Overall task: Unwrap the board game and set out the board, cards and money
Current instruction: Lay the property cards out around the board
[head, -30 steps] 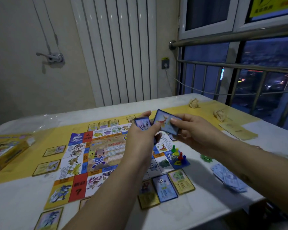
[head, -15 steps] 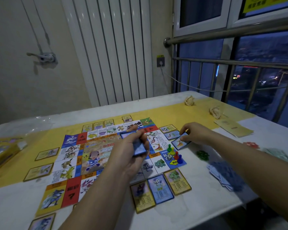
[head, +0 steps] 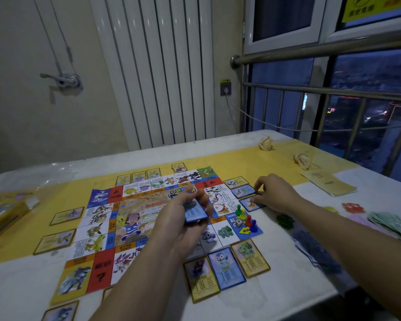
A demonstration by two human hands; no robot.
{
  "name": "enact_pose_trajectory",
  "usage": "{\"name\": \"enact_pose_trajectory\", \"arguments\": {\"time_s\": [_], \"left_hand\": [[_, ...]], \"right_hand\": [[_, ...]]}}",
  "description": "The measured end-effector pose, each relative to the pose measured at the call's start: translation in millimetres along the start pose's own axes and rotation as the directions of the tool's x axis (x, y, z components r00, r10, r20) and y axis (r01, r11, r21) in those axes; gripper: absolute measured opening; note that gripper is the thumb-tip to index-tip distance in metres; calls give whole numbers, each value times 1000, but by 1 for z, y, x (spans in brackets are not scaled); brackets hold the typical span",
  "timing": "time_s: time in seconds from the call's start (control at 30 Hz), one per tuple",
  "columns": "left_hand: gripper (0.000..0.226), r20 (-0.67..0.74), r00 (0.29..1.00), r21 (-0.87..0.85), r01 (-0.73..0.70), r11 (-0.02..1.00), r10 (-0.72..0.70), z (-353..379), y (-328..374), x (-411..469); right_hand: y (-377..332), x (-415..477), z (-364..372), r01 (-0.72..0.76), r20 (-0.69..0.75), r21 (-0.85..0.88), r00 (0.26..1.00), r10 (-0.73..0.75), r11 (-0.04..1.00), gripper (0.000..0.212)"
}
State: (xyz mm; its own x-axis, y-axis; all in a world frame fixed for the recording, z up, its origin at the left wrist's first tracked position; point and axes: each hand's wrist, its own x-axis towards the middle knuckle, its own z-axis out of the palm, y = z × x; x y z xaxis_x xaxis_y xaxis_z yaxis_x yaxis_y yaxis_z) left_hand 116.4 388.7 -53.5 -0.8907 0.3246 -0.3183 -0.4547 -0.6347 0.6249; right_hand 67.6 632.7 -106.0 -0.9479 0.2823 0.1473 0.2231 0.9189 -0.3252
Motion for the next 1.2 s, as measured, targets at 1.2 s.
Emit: {"name": "enact_pose_trajectory", "arguments": {"time_s": [1.2], "left_hand": [[37, 262, 933, 961, -276, 26, 247, -92, 50, -98]], "right_hand": [[-149, -126, -22, 190, 335, 578, 832, -442, 794, 9]]}}
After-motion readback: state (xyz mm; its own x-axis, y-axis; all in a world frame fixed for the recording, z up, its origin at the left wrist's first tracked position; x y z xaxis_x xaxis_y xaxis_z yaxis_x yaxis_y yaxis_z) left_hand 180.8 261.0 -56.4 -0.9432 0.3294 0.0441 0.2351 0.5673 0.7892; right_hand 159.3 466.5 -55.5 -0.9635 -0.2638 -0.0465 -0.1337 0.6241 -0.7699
